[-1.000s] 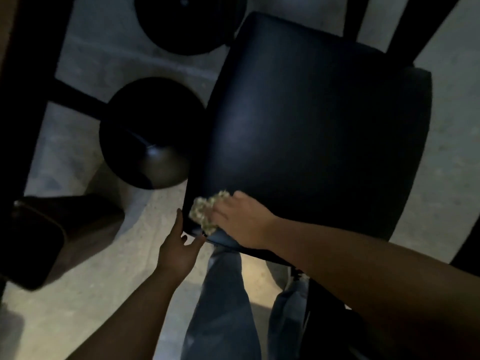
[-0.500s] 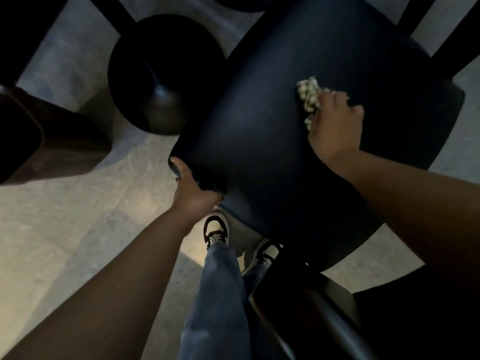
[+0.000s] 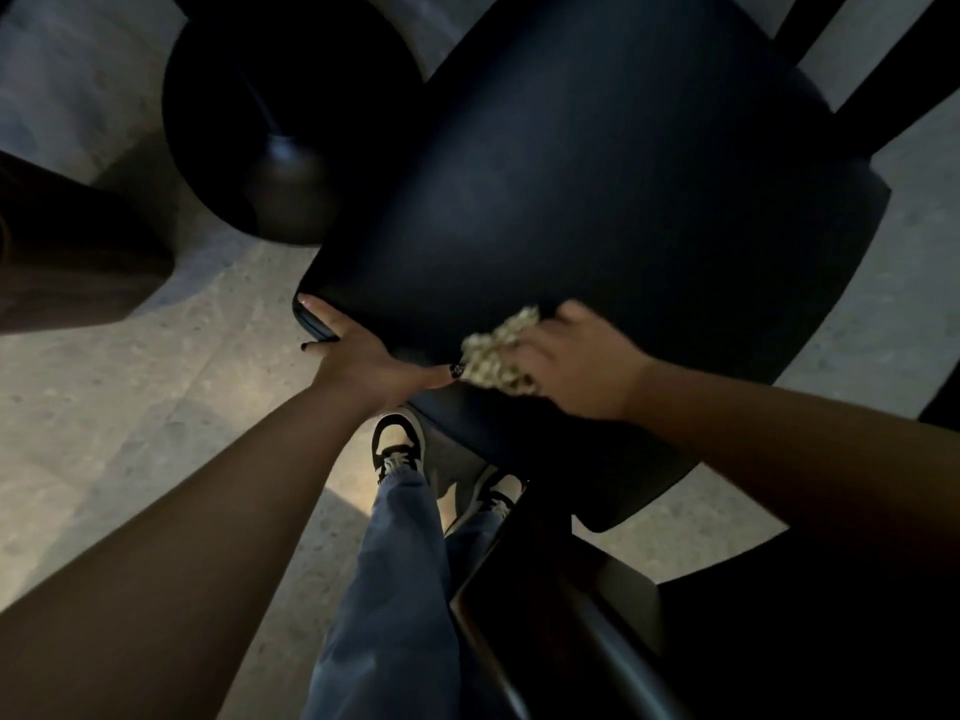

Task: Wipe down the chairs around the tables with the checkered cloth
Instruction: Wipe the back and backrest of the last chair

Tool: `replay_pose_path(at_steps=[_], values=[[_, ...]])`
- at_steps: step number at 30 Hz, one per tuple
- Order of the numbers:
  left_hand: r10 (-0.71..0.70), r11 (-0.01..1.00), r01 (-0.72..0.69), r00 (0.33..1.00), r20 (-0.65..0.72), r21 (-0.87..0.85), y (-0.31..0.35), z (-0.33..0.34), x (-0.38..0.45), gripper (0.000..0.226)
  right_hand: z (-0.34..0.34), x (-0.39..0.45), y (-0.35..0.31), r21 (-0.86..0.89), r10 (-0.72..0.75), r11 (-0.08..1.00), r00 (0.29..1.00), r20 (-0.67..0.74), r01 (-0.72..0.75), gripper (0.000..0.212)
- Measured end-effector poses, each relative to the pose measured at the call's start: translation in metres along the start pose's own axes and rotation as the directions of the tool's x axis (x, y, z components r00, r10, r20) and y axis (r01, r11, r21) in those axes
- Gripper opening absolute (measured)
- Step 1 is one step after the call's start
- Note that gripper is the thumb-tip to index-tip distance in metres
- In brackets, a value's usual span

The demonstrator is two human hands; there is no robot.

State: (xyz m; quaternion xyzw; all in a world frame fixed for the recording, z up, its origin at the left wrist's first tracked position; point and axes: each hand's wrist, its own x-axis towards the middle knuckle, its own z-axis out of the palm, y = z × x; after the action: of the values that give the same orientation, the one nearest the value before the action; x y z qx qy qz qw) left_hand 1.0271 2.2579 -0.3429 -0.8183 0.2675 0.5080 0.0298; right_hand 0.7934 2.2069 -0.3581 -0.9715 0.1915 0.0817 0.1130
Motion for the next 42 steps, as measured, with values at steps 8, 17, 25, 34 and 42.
replay_pose_path(at_steps=[8, 17, 25, 34, 42], values=[[0.003, 1.0, -0.003, 0.983, -0.185, 0.002, -0.003, 0.018, 0.002, 0.162, -0.025, -0.017, 0.061, -0.001, 0.575, 0.818, 0.818, -0.032, -0.575, 0.025], [-0.022, 1.0, 0.021, 0.984, -0.176, -0.008, 0.001, 0.016, 0.0, 0.161, -0.008, -0.057, -0.041, 0.181, -0.009, 0.98, 0.881, 0.473, -0.087, 0.051], [0.0, 1.0, -0.006, 0.982, -0.188, -0.03, -0.001, 0.019, 0.002, 0.159, -0.022, -0.07, 0.011, 0.173, -0.057, 0.983, 0.803, 0.594, -0.058, 0.058], [0.005, 1.0, -0.008, 0.982, -0.186, -0.014, -0.003, 0.019, 0.004, 0.159, -0.034, -0.098, 0.044, -0.187, 0.569, 0.792, 0.593, 0.57, -0.581, 0.057], [-0.004, 1.0, 0.002, 0.98, -0.196, -0.013, -0.004, 0.019, 0.004, 0.159, -0.001, -0.092, -0.026, 0.327, -0.179, 0.931, 0.572, 0.8, -0.166, 0.044]])
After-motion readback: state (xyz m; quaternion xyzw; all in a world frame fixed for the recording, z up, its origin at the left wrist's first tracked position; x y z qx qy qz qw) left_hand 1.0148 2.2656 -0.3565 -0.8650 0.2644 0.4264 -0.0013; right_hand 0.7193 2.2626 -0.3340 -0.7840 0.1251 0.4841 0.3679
